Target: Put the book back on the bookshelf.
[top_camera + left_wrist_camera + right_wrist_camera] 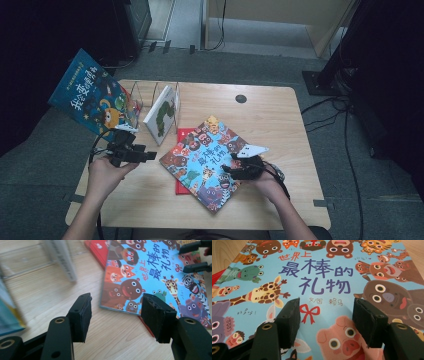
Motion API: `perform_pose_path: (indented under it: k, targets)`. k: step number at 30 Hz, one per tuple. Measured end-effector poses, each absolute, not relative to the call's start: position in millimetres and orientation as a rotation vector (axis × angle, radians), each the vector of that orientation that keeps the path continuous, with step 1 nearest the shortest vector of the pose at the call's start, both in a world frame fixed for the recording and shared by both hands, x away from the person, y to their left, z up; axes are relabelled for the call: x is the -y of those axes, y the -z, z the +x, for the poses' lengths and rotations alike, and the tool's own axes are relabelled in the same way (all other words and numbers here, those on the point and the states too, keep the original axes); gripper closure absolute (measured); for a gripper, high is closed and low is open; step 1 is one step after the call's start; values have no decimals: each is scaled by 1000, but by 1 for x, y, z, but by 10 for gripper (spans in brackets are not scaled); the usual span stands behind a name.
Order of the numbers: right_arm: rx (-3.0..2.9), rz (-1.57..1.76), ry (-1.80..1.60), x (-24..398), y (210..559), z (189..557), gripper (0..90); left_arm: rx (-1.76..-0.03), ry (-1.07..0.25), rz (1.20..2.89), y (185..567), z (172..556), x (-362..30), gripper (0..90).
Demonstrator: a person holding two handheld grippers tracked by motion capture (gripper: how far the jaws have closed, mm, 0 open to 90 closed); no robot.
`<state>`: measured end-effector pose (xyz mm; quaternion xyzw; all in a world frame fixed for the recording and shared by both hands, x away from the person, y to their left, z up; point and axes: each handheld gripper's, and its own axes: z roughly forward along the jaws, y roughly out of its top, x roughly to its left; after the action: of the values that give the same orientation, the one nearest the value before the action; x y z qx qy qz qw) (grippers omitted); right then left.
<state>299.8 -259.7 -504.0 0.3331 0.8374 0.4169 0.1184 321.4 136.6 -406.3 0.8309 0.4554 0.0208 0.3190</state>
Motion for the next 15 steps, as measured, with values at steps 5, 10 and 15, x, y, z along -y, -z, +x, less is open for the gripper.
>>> perform_pose_path:
  k: [5,10,15]
  targets:
    - [-2449,971,-1217,260,504,300,396,-1181,-26,2189,421,322,-126,421]
    - [-2446,973,-1222,260,504,299,402,-1157,-22,2204,432,323,-114,422]
    - [-2443,969,-1221,260,505,298,402,-1090,-56,2211,441,321,-108,481]
